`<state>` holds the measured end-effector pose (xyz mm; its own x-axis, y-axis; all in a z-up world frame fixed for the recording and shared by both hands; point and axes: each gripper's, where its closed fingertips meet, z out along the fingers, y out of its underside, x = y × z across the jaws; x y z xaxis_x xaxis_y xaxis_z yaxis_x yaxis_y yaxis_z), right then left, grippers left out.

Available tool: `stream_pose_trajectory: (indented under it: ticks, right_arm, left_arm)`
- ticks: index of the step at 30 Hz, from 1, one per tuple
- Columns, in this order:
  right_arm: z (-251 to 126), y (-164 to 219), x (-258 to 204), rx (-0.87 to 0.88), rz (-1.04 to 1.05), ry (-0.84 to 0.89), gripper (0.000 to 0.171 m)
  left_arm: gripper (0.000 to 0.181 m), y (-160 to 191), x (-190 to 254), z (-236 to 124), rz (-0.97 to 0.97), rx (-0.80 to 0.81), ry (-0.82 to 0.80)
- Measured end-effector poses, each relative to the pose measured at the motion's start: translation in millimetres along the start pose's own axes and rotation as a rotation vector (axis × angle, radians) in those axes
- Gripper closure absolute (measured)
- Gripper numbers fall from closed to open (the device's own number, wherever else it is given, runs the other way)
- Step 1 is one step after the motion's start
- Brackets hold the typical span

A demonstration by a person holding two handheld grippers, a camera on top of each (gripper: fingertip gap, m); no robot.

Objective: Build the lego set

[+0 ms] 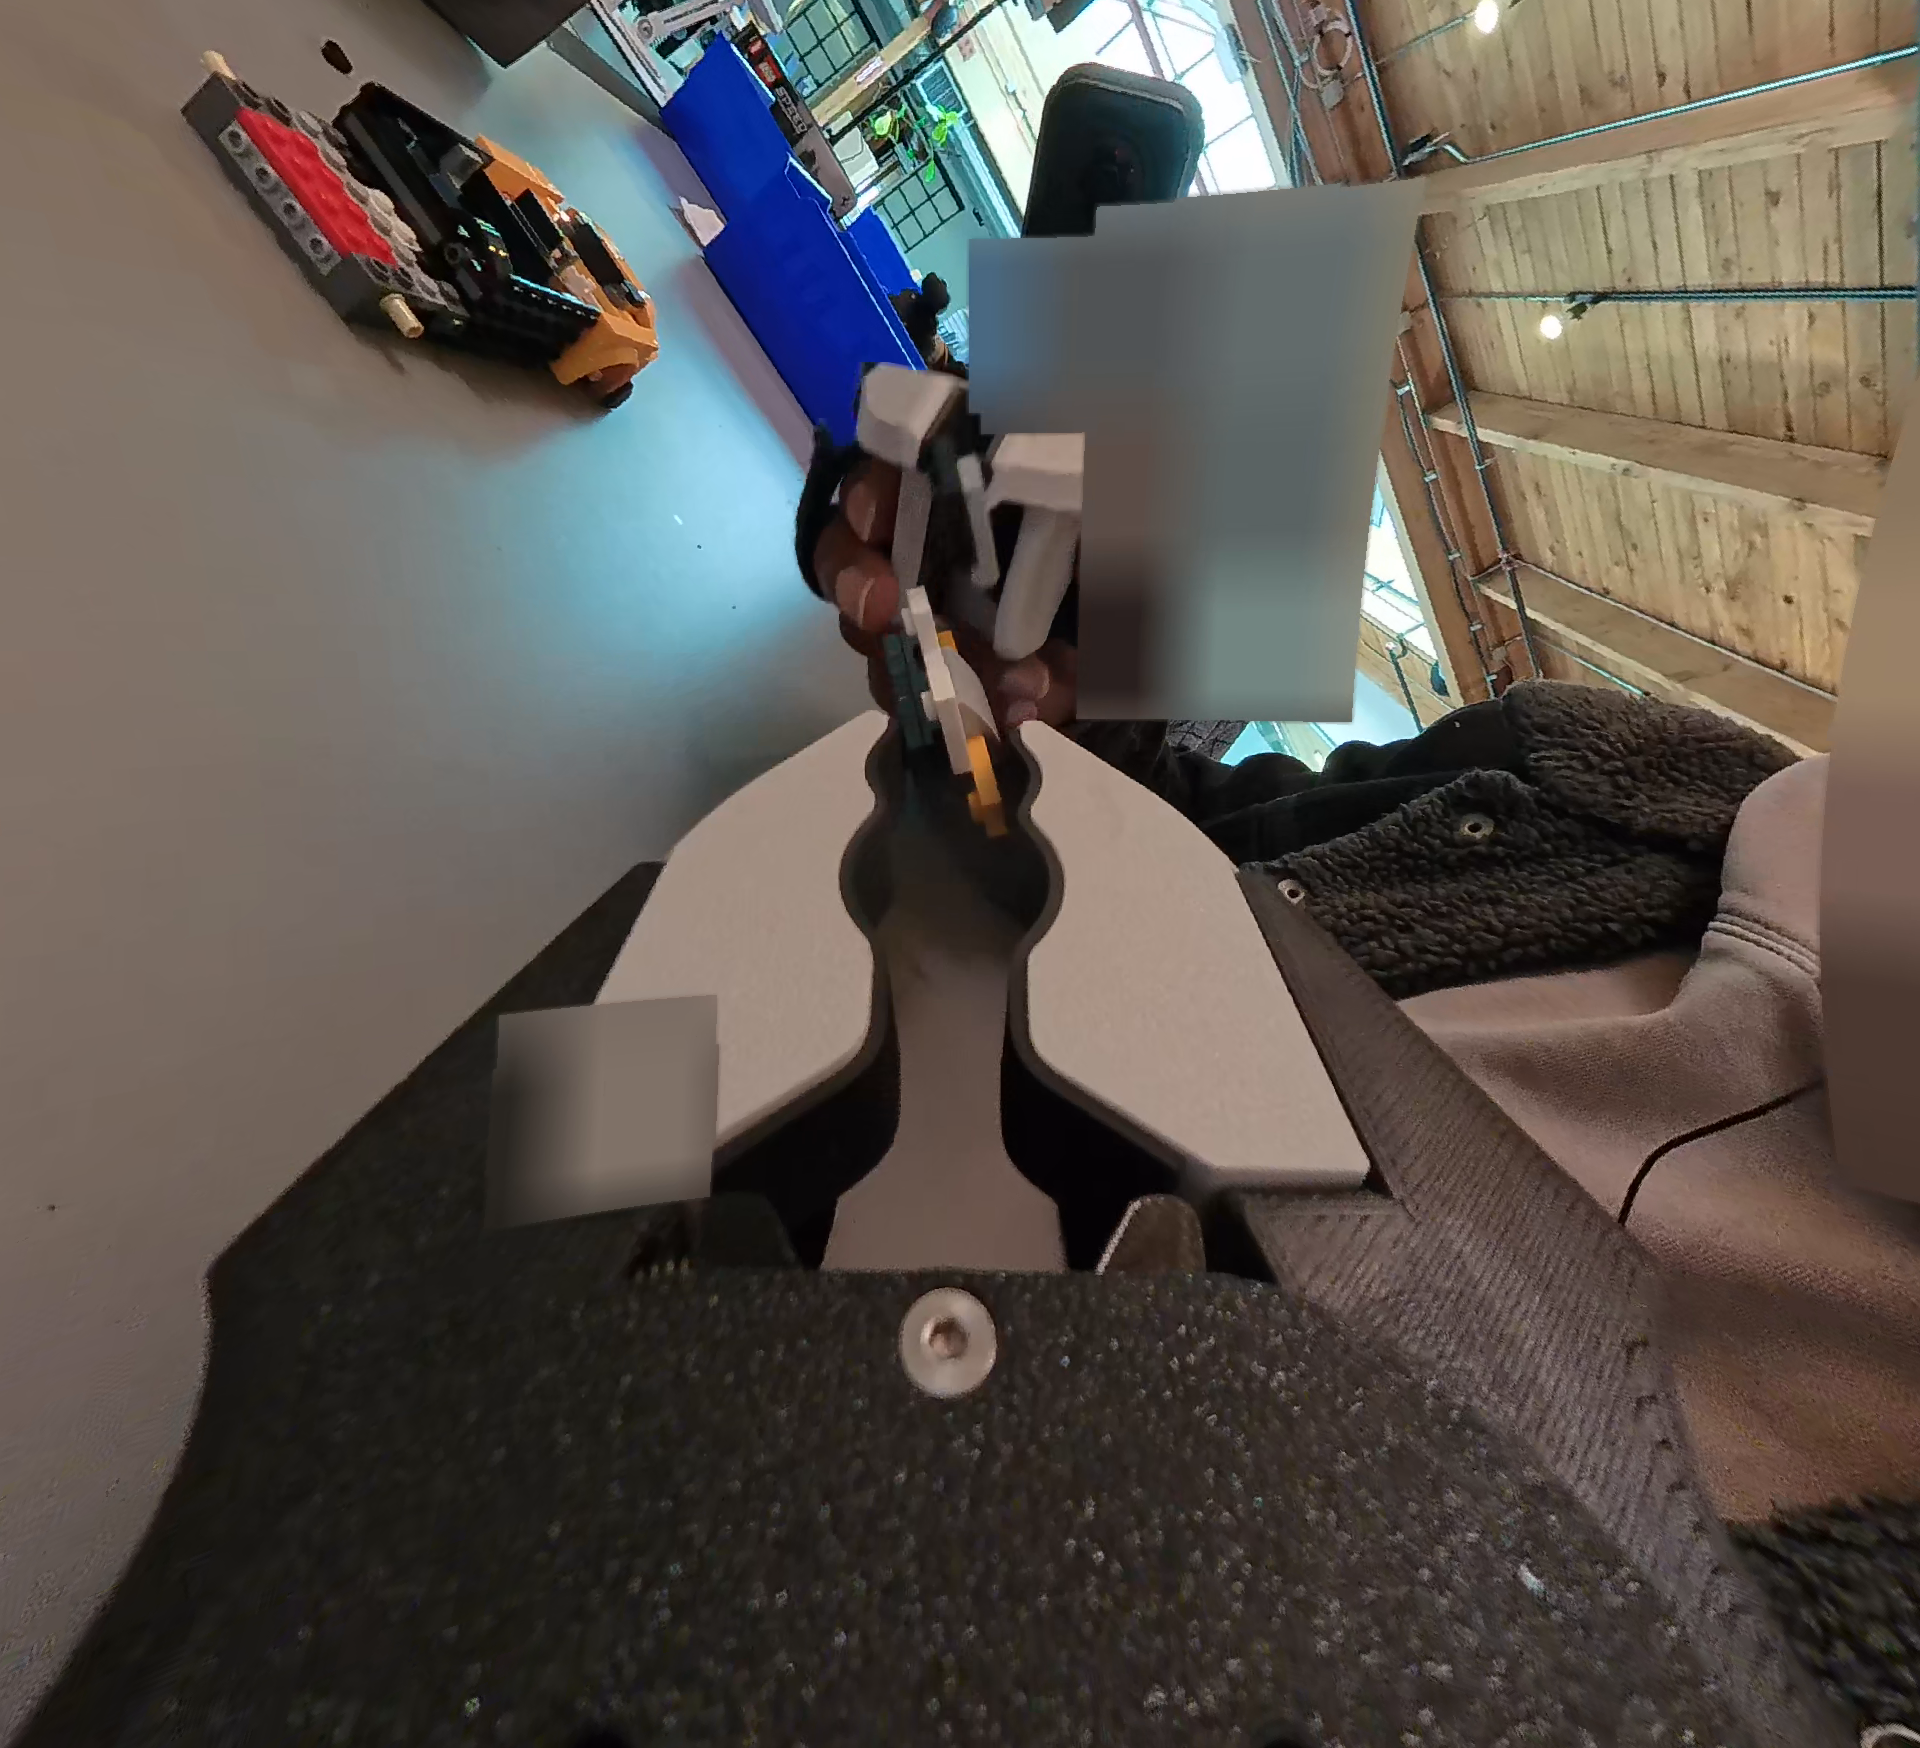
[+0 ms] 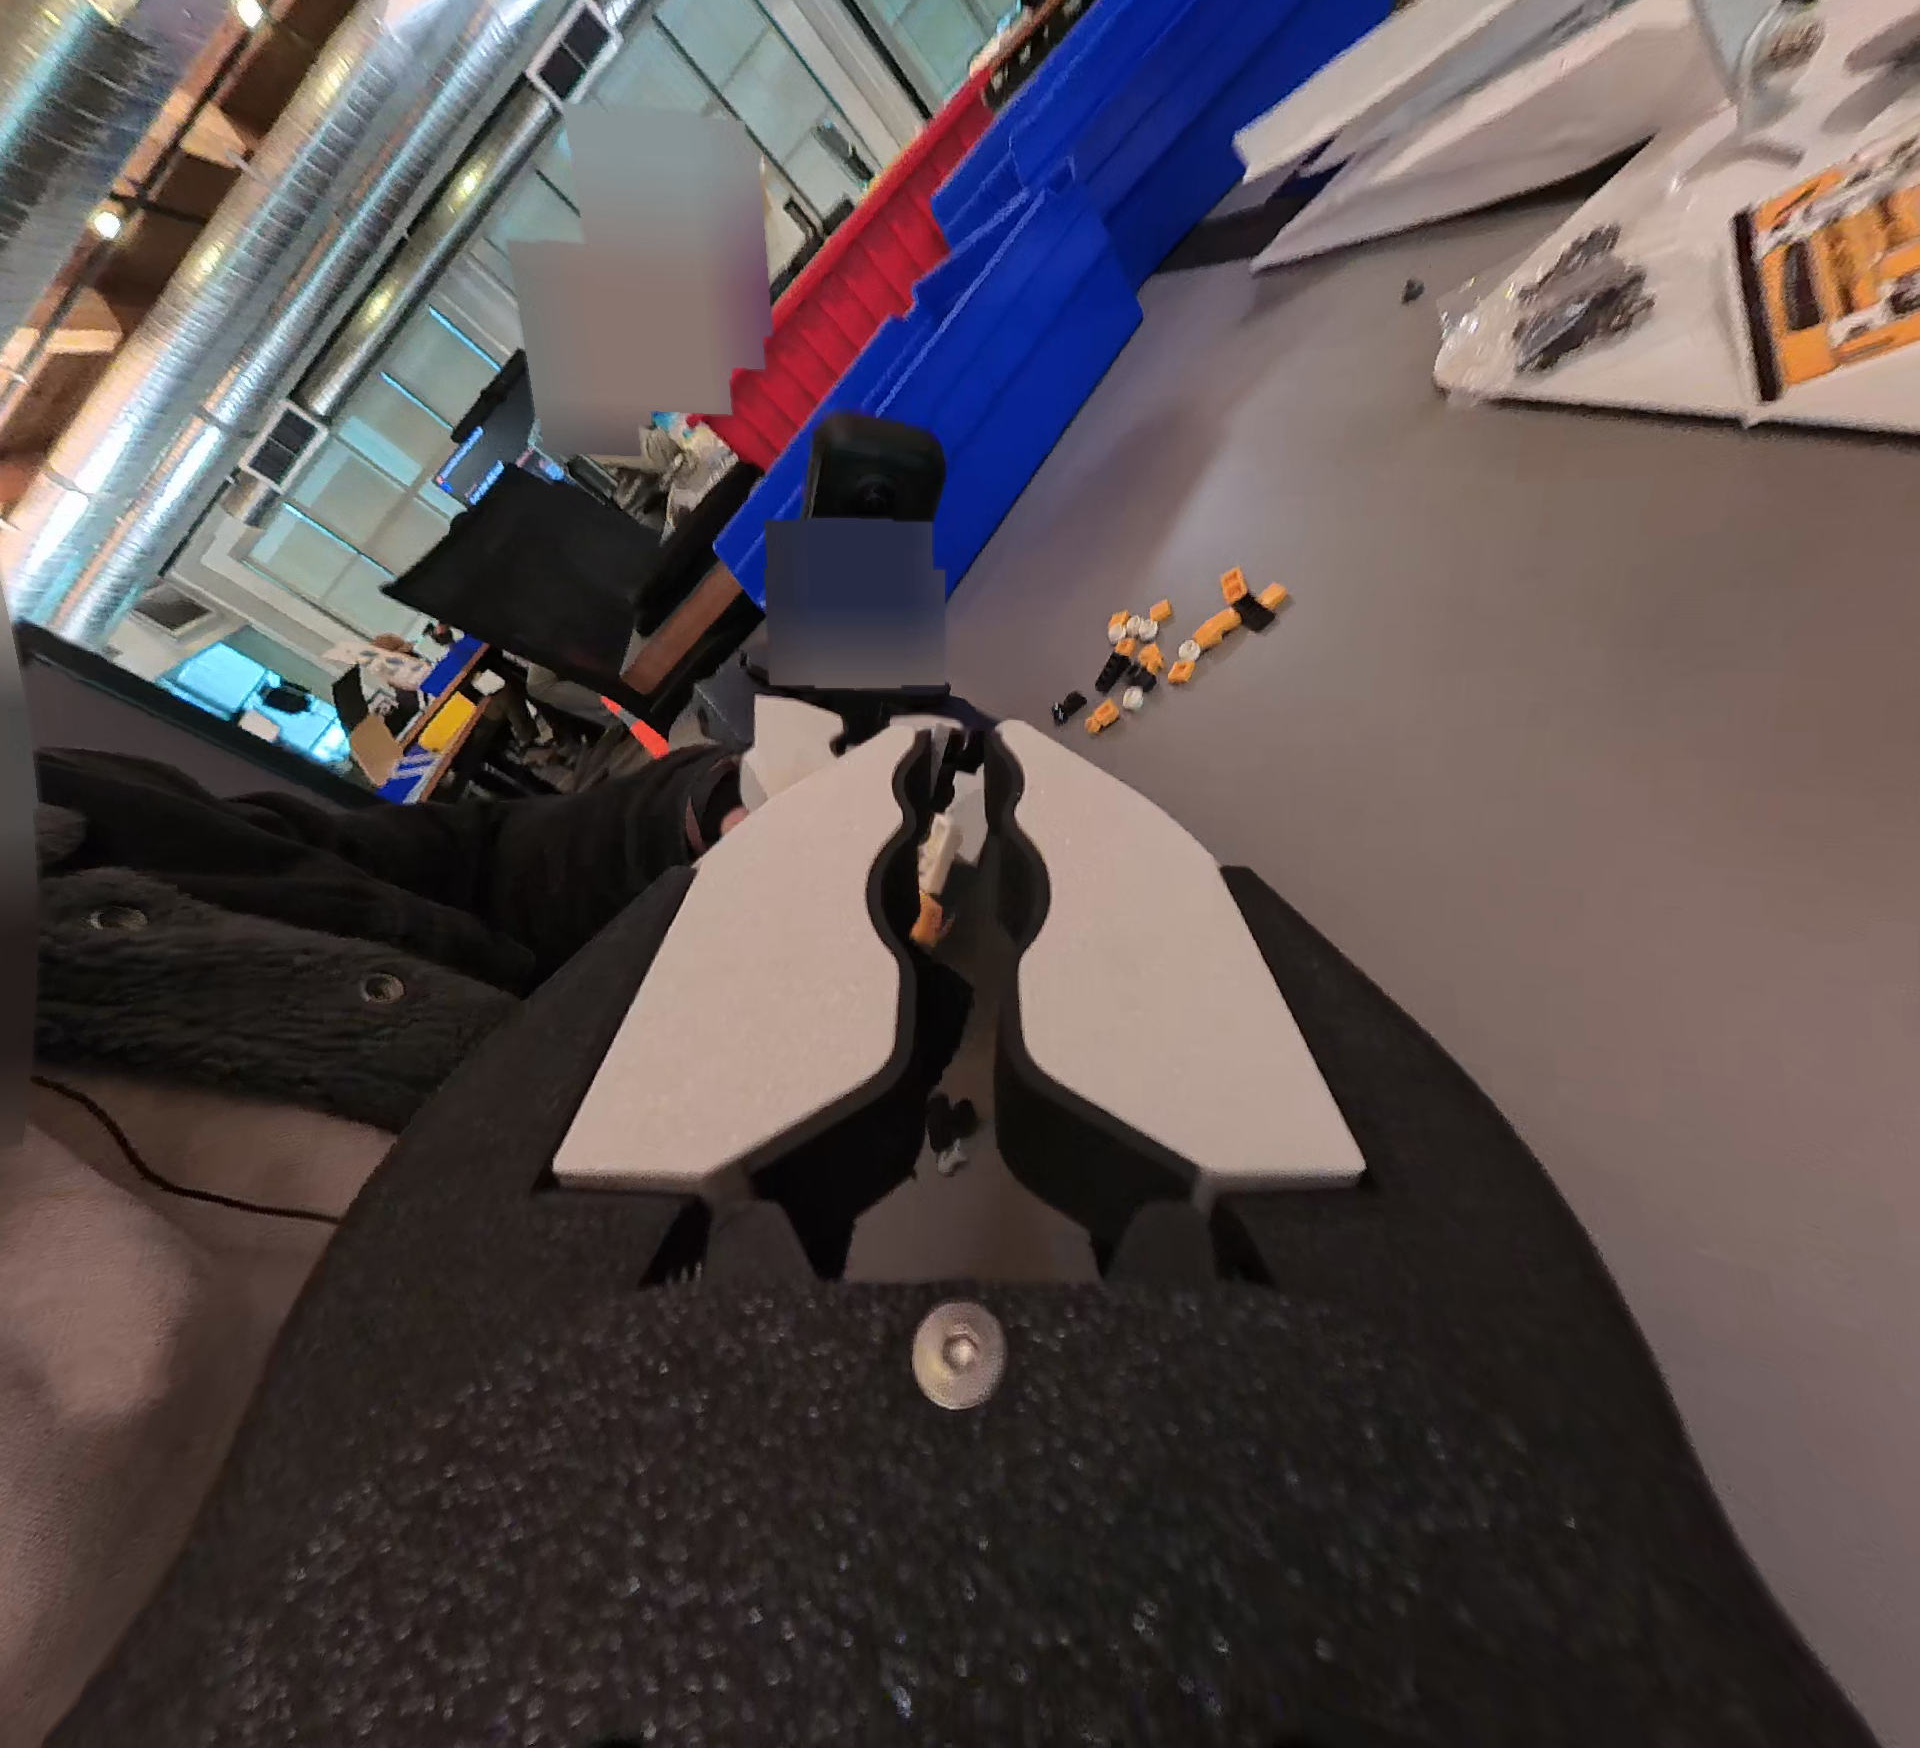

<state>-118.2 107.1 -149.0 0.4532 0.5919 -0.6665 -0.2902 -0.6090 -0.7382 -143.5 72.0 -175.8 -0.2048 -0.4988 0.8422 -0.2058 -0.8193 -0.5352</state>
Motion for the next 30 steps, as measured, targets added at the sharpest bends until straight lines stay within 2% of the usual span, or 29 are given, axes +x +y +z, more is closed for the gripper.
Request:
stream_pose_trajectory:
  ticks: [4,11,22,30]
  right_arm:
    - [-16.7,-22.6,0.6,0.103,-0.018,0.008,0.162]
    - [-18.7,-27.3,-8.2,0.135,-0.032,-0.038,0.162]
    - [6.0,8.1,-10.9,-0.001,0.007,-0.072,0.162]
    - [10.5,17.5,-8.1,-0.04,-0.003,-0.058,0.162]
  left_arm:
    - [0.164,0.2,-0.5,0.0,-0.003,0.0,0.001]
    - [0.164,0.5,-1.0,0.2,0.002,-0.002,-0.003]
    - [0.164,2.4,-1.2,1.3,0.036,-0.018,-0.022]
    - [0.164,1.1,0.9,1.0,0.035,-0.01,-0.01]
